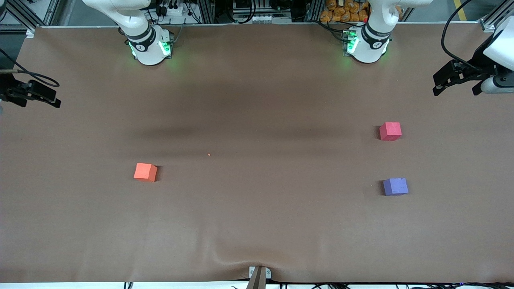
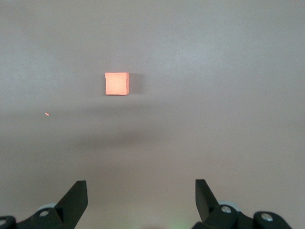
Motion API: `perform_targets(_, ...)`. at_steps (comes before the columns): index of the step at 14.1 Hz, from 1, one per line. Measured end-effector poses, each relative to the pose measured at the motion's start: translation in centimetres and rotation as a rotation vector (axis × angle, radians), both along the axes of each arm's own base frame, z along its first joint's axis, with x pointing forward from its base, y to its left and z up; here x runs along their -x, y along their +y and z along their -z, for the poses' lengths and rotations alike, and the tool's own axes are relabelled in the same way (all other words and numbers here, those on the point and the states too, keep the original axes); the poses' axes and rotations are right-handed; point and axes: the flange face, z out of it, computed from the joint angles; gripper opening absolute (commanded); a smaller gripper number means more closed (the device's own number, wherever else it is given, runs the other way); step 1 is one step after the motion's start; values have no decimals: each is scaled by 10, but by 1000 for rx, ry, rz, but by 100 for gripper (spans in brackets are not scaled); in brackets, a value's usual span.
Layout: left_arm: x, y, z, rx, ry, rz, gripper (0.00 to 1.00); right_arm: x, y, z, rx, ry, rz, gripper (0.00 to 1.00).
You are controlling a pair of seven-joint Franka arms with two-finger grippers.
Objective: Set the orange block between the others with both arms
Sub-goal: 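Lower the right gripper onto the orange cube and grasp it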
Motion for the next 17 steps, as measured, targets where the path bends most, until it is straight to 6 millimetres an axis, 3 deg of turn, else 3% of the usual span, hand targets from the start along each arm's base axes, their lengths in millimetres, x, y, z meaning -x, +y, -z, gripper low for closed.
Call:
perform_targets(4,-2,0,3,-1,3,0,100,-19,7,36,0,47,-13,100)
perform_targets(6,-3,-2,2,9,-3,1,100,-37,11,67,1,45,-38,100)
perform_targets(11,-3,0,1,18,-6,-2,100,-102,27,196,18,-8,-101,100)
perform_targets(15,-4,2,1,18,-7,-7,100,-121,25,305,-7,37,-118,100)
perform_targets(17,-4,3,1,18,-8,-9,100,-121,31,344,-53,70,-95,100)
